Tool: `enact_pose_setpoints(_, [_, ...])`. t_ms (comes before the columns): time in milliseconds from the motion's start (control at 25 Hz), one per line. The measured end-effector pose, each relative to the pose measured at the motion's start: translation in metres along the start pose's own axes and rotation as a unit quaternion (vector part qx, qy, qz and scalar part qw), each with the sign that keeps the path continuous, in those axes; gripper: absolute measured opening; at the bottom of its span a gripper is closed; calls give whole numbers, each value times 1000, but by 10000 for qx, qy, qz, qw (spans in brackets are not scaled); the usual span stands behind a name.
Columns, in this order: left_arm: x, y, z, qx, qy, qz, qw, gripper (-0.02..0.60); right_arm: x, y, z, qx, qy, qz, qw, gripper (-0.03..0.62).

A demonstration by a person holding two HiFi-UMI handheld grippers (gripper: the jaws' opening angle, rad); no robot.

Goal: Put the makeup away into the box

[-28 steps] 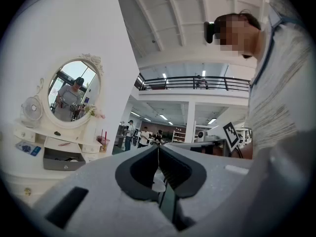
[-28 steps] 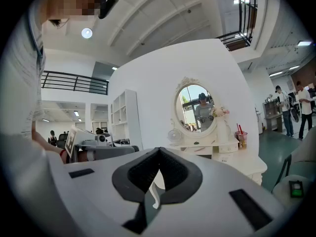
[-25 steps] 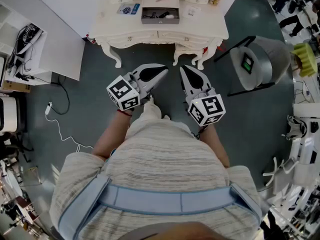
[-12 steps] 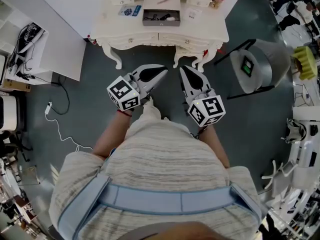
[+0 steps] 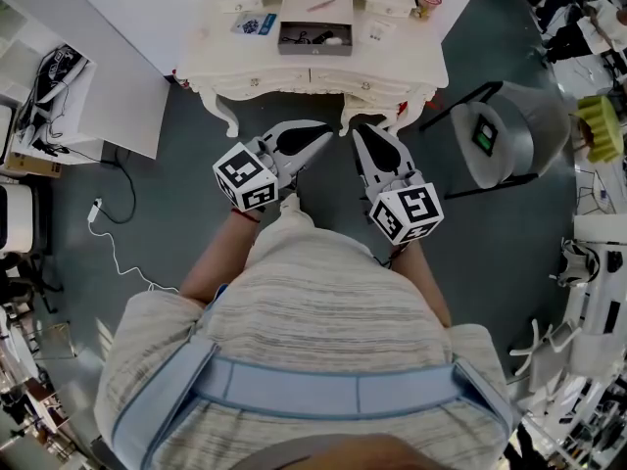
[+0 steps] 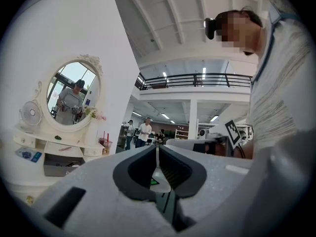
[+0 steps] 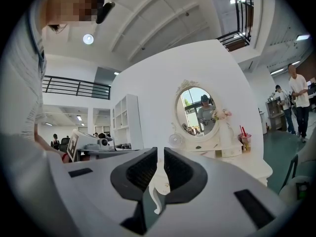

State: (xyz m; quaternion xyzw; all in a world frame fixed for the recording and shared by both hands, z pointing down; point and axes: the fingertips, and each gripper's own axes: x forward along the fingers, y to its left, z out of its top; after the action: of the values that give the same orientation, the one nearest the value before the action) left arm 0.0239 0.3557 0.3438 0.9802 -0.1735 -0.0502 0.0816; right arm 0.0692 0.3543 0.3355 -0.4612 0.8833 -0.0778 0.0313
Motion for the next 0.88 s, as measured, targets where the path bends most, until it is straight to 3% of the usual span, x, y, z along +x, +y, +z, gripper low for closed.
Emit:
enact_pose_setpoints(440, [15, 50, -4, -97, -69, 169, 9998, 15, 39, -36, -3, 78, 50, -4, 10000, 11])
enact_pose_setpoints(880, [33, 155, 10, -156, -99, 313, 9993, 17, 129, -81, -1, 198, 133, 6, 9997, 11])
